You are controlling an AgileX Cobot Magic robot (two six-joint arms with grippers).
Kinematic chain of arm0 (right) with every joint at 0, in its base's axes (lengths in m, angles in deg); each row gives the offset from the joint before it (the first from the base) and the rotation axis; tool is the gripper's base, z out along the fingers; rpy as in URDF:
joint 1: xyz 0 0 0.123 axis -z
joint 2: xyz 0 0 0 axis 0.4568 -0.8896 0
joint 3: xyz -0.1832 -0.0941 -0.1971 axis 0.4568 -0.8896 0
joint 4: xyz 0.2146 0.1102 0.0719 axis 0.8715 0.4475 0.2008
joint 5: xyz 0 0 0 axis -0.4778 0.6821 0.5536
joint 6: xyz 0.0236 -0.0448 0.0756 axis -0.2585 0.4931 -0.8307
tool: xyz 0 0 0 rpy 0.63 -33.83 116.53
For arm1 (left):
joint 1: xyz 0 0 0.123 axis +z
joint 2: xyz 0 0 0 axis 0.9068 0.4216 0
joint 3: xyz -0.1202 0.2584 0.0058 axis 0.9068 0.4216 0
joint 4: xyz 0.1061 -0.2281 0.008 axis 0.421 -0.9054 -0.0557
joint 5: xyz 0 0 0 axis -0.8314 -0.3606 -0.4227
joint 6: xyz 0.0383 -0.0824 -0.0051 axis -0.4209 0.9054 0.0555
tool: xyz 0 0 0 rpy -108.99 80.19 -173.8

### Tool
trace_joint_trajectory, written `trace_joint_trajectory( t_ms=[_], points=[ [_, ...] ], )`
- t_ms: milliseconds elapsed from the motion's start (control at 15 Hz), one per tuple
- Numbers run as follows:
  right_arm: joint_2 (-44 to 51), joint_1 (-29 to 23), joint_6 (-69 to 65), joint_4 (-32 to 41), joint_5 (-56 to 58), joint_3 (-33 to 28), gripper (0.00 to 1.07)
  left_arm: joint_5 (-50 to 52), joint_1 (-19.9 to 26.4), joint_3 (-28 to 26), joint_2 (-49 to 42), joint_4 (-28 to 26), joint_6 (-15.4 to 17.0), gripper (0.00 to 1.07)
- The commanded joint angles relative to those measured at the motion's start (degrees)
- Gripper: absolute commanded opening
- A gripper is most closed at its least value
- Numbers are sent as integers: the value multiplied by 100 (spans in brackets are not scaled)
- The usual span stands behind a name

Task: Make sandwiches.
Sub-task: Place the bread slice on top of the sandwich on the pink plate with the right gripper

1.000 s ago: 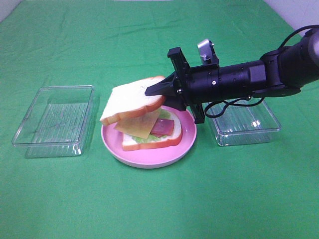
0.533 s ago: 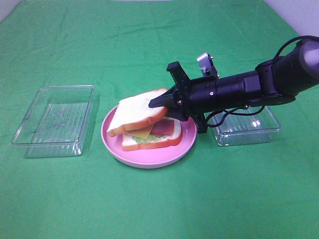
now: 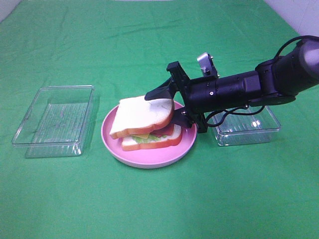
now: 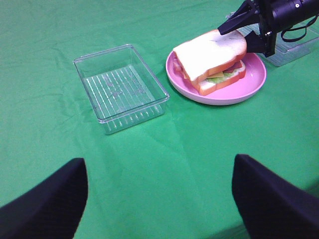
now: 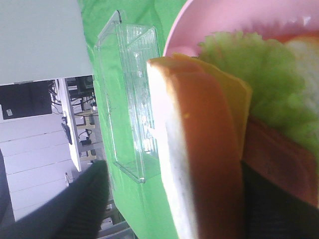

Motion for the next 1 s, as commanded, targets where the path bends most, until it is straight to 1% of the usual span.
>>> trace_joint_trajectory(
  t_ms=[67,333,667,733,800,1000],
  points=[
    [17,-6,69,109,63,40,75,-11,-17,34,-120,11,52,76],
    [143,-6,-11,-315,-63,40,77,-11,-17,34,-120,11,52,76],
    [453,-6,-596,-1186,-527,40,77,-11,-17,34,-120,11,52,76],
    [607,-6,-814,-1570,-665,40,77,-11,-17,34,-120,11,52,76],
    [665,-6,-905,-1690,-733,40,77,-11,-17,34,-120,11,52,76],
    [940,-6,-1576,-2636,-1140,40,77,-11,-17,34,-120,11,52,76]
  ],
)
